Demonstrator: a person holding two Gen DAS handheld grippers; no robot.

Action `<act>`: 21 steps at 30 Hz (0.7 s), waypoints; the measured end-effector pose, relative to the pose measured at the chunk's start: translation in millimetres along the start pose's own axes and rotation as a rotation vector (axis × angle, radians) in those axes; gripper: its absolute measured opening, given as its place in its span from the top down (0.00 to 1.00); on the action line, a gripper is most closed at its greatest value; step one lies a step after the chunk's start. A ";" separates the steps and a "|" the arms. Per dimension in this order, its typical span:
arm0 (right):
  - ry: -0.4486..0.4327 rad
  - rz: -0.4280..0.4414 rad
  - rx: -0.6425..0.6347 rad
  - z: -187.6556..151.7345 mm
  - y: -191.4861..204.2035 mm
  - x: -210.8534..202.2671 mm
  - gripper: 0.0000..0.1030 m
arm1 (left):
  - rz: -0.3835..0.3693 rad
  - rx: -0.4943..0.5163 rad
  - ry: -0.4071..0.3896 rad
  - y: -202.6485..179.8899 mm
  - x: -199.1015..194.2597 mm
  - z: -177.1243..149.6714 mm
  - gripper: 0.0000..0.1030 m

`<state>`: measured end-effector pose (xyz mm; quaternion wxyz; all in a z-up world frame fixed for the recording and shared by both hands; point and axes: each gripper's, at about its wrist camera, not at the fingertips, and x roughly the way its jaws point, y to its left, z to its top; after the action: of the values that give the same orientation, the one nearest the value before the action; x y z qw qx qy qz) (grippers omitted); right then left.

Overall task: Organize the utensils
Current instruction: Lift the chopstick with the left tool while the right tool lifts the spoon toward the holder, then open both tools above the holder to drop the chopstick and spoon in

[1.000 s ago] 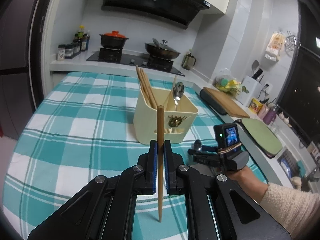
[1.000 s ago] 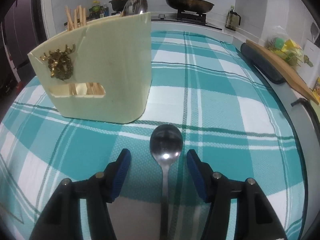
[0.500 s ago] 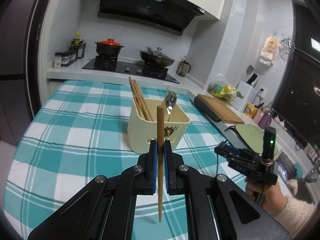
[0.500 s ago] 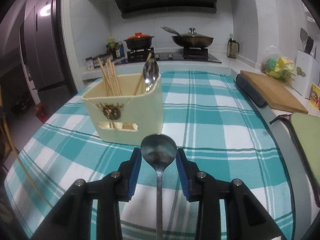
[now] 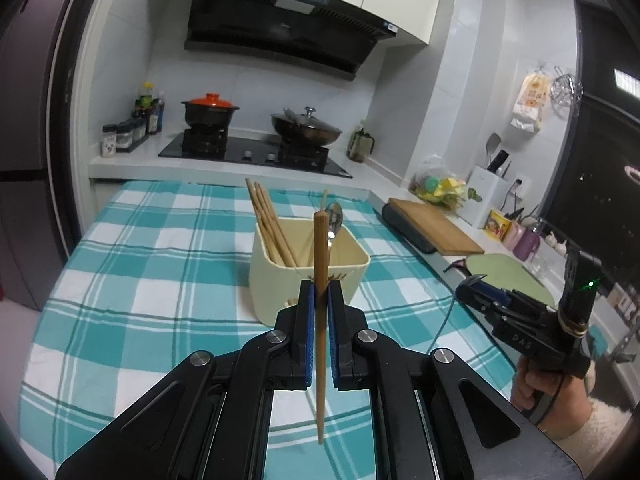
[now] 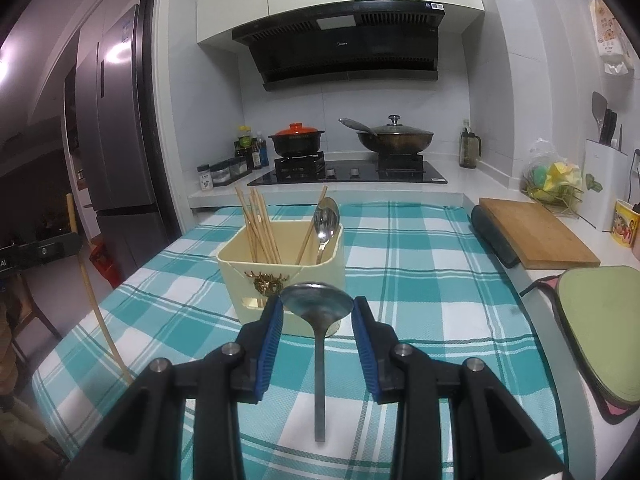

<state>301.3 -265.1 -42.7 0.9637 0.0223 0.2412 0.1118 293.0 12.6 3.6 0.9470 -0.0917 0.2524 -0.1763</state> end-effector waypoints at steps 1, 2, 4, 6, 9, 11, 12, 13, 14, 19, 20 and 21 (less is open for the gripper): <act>-0.002 0.004 -0.003 3.6 0.9 -1.8 0.65 | -0.004 -0.001 0.000 0.2 1.2 2.8 0.96; -0.005 0.007 -0.006 6.7 1.5 -3.5 0.65 | -0.007 -0.002 0.002 0.7 3.0 5.8 0.96; -0.007 0.017 -0.006 14.4 2.3 -6.5 0.65 | -0.013 -0.004 0.006 1.6 7.0 13.4 0.96; -0.007 0.027 -0.001 23.2 2.3 -8.3 0.65 | -0.020 -0.008 0.003 2.6 9.6 23.6 0.96; -0.012 0.047 0.009 40.4 2.3 -9.6 0.65 | -0.038 -0.016 -0.017 2.6 9.8 46.5 0.96; -0.018 0.062 0.016 54.2 2.8 -8.6 0.65 | -0.050 -0.014 -0.034 1.6 10.7 66.5 0.96; -0.021 0.071 0.021 62.3 2.5 -7.1 0.65 | -0.051 -0.008 -0.045 0.5 11.2 76.6 0.96; -0.025 0.079 0.028 71.1 2.2 -5.3 0.65 | -0.048 0.002 -0.058 -1.2 12.4 87.9 0.96; -0.029 0.088 0.033 80.6 2.3 -2.9 0.65 | -0.042 0.013 -0.073 -2.7 14.2 99.6 0.96; -0.062 0.114 0.029 128.5 7.7 17.1 0.65 | -0.030 0.034 -0.125 -5.3 35.7 150.9 0.96; -0.069 0.112 0.021 135.9 9.8 22.9 0.65 | -0.029 0.033 -0.132 -4.8 42.3 158.4 0.96; -0.073 0.111 0.016 142.4 11.6 29.8 0.65 | -0.029 0.032 -0.136 -4.2 49.3 164.3 0.96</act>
<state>391.4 -245.5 70.4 0.9640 0.0475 0.2049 0.1624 415.6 3.8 123.3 0.9607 -0.0917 0.1834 -0.1873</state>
